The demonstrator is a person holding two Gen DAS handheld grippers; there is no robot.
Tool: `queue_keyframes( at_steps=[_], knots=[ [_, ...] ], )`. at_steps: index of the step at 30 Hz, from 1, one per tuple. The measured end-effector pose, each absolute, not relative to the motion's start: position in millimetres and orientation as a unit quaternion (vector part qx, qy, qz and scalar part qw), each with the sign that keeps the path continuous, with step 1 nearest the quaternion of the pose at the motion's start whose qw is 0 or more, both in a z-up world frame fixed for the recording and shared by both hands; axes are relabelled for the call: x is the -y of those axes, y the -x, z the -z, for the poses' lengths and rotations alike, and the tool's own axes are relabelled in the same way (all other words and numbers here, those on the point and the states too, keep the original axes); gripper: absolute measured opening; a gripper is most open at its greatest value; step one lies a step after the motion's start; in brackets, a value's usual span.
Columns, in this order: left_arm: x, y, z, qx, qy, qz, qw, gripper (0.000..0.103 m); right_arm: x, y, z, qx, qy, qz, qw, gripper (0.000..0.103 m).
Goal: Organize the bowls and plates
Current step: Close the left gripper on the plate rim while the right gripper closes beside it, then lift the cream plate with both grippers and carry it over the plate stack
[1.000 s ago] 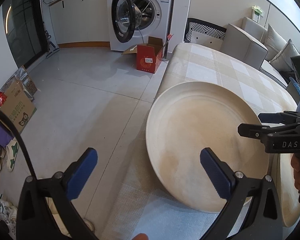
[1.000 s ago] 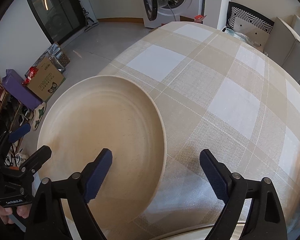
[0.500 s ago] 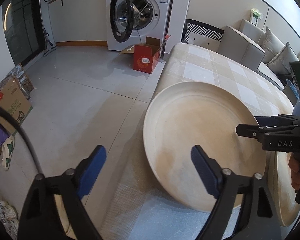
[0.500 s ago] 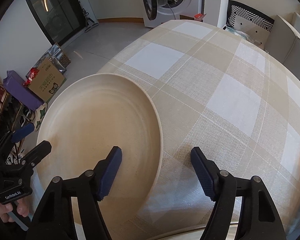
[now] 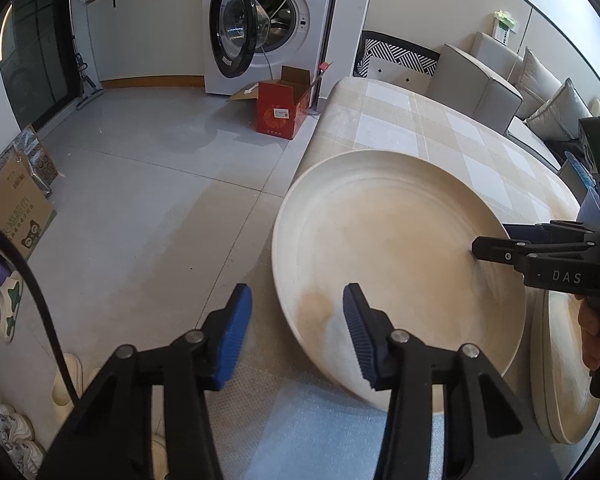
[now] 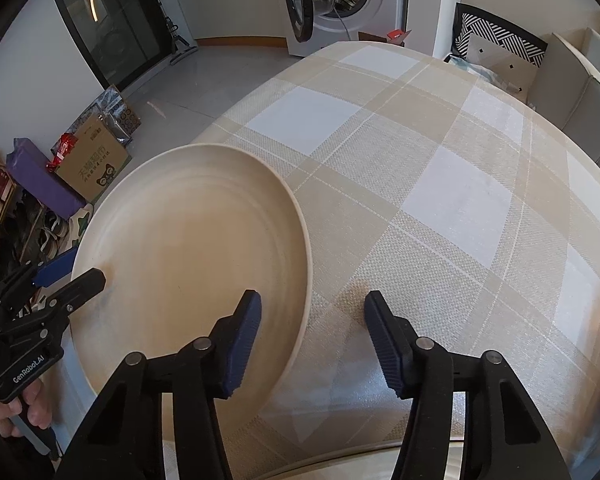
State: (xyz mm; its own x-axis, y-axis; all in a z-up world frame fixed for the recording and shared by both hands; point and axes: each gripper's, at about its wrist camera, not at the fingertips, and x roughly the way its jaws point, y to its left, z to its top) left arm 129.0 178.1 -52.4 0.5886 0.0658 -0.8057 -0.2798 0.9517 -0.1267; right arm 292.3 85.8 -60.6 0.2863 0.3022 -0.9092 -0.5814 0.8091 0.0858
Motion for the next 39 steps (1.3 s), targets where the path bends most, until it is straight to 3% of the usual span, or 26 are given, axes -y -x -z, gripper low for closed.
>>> queue_keyframes(
  at_steps=[8, 16, 39],
  knots=[
    [-177, -128, 51, -0.446, 0.116, -0.094, 0.882, 0.029, -85, -285, 59, -0.523, 0.136, -0.286, 0.791, 0.034],
    [-172, -127, 51, -0.446, 0.105, -0.09, 0.884, 0.022, -88, -278, 57, -0.514, 0.142, -0.292, 0.794, 0.017],
    [-166, -118, 30, -0.435, 0.1, -0.087, 0.89, 0.021, -80, -275, 45, -0.516, 0.135, -0.283, 0.797, 0.017]
  ],
)
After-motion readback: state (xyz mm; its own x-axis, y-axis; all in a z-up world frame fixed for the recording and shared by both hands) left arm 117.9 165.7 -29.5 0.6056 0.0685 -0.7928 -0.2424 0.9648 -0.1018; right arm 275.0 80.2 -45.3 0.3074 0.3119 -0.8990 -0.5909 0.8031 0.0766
